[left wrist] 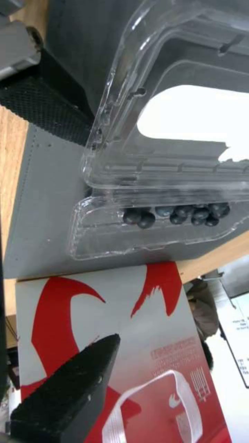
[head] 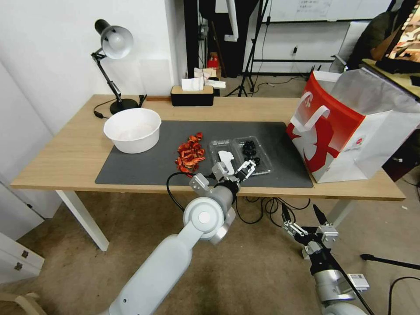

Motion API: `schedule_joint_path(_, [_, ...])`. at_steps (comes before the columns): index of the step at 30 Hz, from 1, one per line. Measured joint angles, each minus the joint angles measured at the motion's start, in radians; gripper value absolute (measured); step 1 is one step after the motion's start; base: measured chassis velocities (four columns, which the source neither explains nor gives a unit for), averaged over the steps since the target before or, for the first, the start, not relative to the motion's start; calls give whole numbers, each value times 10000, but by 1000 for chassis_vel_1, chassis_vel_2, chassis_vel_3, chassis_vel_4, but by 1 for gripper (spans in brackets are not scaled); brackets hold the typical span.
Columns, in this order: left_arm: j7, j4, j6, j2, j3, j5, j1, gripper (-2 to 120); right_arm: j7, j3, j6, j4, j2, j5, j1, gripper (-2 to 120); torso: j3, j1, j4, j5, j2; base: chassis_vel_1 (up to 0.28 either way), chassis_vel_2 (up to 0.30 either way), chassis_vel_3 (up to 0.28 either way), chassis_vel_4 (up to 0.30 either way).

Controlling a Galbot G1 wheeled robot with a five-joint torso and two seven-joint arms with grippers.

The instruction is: Close the disposable takeout box, then place it into the delivery bag.

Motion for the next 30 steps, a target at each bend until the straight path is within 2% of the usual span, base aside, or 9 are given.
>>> schedule_joint_path(16, [818,-486,-138,300,-12,73,127,100,-12,-77,15,-62,133,-141,37,100,-2,-1,-1,-1,0,0,0,0,0])
schedule_joint_path(30, [1083,-323,-209,275,-56,193,-166,100,-12,-65,22,-59,188,-182,3,100,-1,0,-2,-1,0,0,0,0,0])
